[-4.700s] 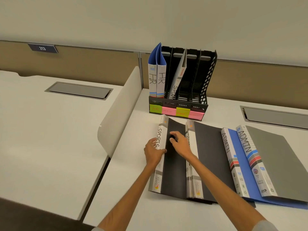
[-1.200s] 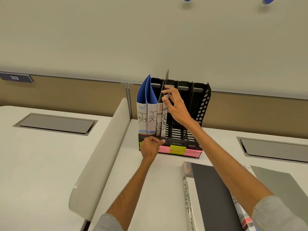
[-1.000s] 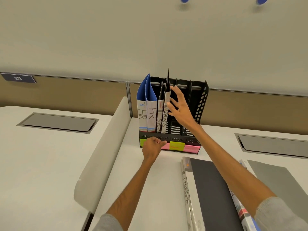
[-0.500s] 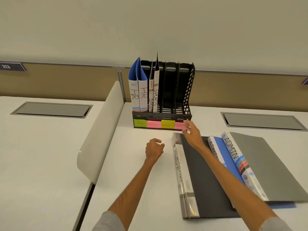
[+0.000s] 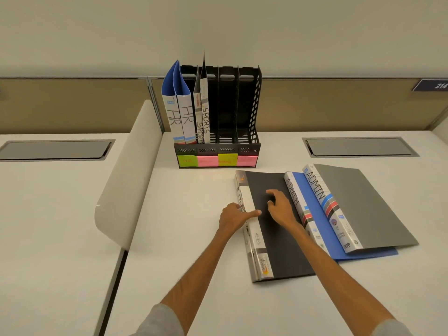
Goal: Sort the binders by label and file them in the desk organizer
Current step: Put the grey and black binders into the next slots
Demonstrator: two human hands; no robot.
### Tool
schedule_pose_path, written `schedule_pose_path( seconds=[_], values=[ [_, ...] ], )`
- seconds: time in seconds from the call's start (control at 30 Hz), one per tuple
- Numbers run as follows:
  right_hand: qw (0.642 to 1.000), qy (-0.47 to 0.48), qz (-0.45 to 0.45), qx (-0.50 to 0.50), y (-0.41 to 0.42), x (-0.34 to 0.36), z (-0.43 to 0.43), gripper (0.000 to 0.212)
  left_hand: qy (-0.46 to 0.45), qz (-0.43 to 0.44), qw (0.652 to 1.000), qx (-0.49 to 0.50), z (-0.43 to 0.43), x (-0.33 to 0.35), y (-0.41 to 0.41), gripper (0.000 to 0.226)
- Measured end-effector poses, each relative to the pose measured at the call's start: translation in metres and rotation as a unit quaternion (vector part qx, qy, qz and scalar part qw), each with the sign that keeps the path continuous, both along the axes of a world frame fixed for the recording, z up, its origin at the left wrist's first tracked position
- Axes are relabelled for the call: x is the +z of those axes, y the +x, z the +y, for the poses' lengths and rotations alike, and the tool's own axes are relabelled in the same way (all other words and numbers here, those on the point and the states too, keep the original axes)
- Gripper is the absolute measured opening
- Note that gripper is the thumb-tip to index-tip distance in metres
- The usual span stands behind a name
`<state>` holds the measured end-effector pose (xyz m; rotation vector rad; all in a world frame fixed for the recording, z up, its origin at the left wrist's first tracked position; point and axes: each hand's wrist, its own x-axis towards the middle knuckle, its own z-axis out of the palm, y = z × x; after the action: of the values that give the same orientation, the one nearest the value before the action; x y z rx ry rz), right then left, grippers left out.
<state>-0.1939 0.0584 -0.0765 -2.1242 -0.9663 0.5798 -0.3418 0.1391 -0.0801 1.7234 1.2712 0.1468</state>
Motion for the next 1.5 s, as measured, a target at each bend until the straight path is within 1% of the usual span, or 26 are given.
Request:
schedule_pose_path(
  seconds=[0.2,0.6,0.77,0.97,1.1,1.23,1.3,1.5],
  values=[
    [1.000,-0.017,-0.001,0.004,-0.001,-0.010,-0.015,0.039,0.011,-0.010,1.000,0.006,-0.020,-0.006,0.004,0.075],
    [0.999,-0.014,-0.009,0.047,0.000,-0.016,-0.020,0.039,0.037,-0.013,0.999,0.029,-0.026,-0.004,0.004,0.054],
    [0.998,0.006,-0.013,0.058,0.000,-0.022,-0.017,0.039,0.048,-0.040,0.997,0.046,-0.028,-0.008,0.002,0.047],
    [0.997,0.037,-0.015,0.062,-0.006,-0.032,-0.023,0.036,0.040,-0.047,0.995,0.074,-0.033,-0.015,-0.004,0.045],
    [0.996,0.031,-0.019,0.085,-0.001,-0.035,-0.026,0.035,0.041,-0.044,0.993,0.099,-0.038,-0.018,-0.004,0.047],
    [0.996,0.042,-0.011,0.084,0.004,-0.034,-0.026,0.033,0.063,-0.044,0.987,0.144,-0.044,-0.008,0.004,0.058],
    [0.996,0.054,0.000,0.068,0.006,-0.031,-0.022,0.030,0.073,-0.056,0.983,0.156,-0.046,0.000,0.010,0.060],
    [0.997,0.066,0.006,0.037,0.014,-0.009,-0.002,0.024,0.105,-0.112,0.974,0.166,-0.043,0.027,0.022,0.054]
  ],
)
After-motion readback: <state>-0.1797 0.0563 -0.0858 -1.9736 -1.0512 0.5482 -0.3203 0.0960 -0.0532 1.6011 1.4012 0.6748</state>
